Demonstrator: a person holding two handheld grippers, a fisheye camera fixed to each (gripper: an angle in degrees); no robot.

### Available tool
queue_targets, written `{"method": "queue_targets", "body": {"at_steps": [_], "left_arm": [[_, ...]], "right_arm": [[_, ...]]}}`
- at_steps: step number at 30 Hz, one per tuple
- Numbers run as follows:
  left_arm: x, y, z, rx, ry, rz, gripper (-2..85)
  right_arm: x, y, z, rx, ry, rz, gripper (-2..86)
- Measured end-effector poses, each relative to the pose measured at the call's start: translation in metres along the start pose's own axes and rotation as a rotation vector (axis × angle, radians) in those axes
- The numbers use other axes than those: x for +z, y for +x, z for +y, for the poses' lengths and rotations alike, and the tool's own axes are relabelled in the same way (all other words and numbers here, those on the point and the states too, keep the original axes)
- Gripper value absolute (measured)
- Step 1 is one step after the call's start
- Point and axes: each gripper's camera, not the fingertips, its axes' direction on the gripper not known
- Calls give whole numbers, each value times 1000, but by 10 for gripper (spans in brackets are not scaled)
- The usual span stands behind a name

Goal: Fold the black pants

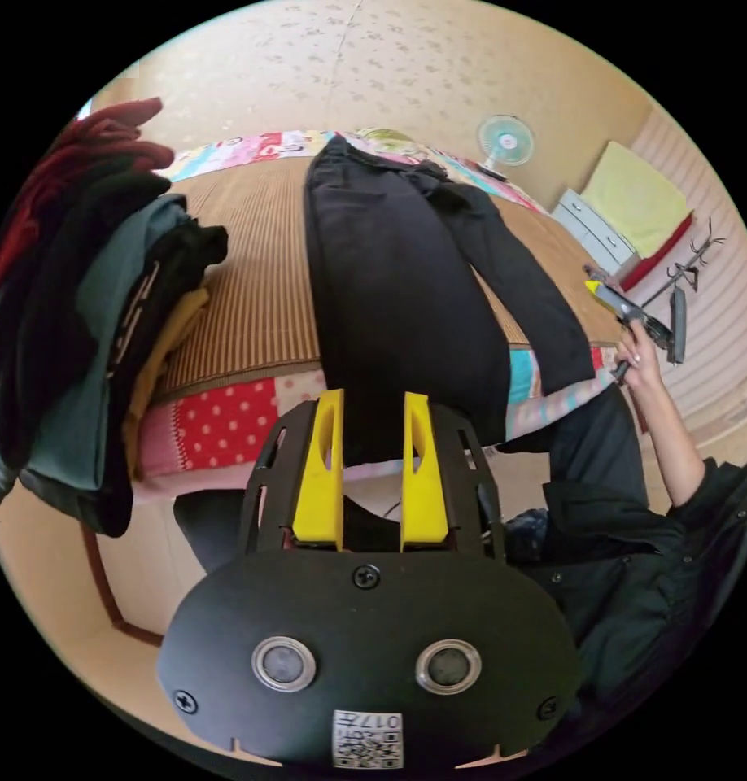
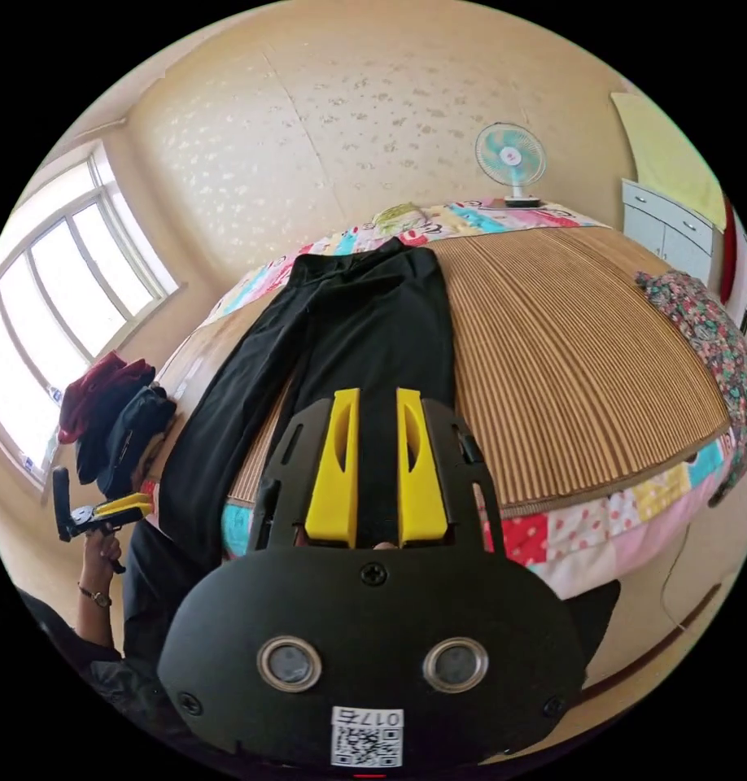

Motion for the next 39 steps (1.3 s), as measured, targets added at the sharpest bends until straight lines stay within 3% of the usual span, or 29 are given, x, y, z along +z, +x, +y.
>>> {"method": "queue_targets", "body": {"at_steps": [9,16,19,21,24,27,30,32,34,36,39], "left_arm": [[30,-6,-19,-156,4,131,123],[41,17,-48,-169,-90,60,103],[45,26,-55,-183,-103,14,66],[56,42,-67,-75,-221,-19,15],[61,63,-79,87,-338,132,-5],[23,63,-81,111,-185,329,-8],[-13,45,-79,27,-59,354,-3],[-21,34,-78,-32,-24,307,9],[-18,25,-78,-88,-24,256,62],[-5,19,-81,-155,-51,158,119],[17,21,-92,-160,-82,73,130]], "right_arm": [[23,-6,4,2,-372,-35,106],[49,-31,27,50,-410,-39,102],[54,-58,16,-1,-453,18,70],[48,-79,-1,-87,-496,-28,48],[-13,-76,-31,-130,-343,-299,36],[-101,-29,-62,-77,-72,-721,29],[-167,24,-72,-34,154,-851,24],[-182,45,-71,-35,146,-788,22],[-175,56,-70,18,-9,-568,19],[-135,55,-64,98,-291,-150,14],[-91,56,-58,155,-478,-95,10]]}}
